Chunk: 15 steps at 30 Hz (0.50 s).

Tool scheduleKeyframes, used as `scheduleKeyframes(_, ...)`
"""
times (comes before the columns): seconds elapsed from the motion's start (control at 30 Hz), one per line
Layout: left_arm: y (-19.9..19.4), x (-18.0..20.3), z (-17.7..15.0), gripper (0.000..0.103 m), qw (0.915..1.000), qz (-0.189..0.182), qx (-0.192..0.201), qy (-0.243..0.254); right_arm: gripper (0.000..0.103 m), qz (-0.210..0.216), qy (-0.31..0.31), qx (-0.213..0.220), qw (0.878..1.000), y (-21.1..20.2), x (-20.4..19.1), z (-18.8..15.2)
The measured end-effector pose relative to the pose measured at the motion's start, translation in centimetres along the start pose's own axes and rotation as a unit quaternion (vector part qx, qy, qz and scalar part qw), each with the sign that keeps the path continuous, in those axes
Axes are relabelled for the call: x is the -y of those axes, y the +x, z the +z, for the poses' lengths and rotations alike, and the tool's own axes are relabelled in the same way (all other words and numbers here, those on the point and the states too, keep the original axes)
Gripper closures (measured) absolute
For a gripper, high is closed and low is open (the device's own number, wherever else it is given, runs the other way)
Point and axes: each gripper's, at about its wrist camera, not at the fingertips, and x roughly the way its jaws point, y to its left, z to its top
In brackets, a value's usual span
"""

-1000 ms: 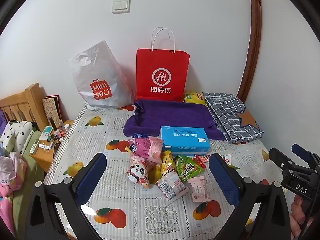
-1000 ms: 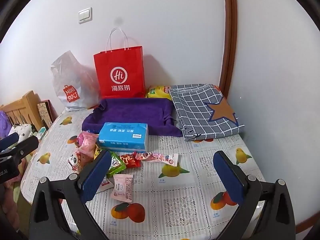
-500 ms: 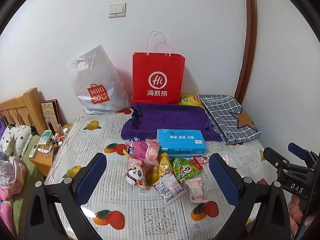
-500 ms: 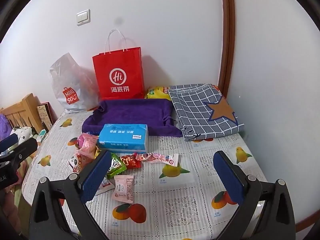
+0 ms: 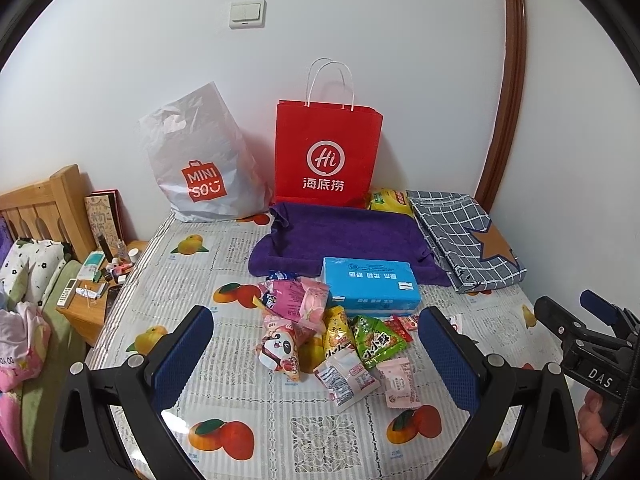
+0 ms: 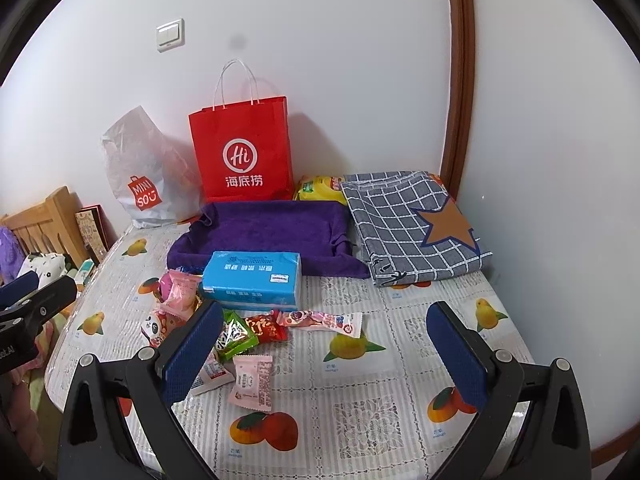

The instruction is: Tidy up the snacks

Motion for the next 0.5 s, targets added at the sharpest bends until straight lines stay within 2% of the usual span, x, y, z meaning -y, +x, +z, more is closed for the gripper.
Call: scheduleKeyframes(0.5, -0.42, 0.31, -0.22, 0.0, 1.0, -0.005, 0.002, 0.006, 0.002, 0.001, -0.003, 0.003, 1.0, -0.17, -0.31, -0.14)
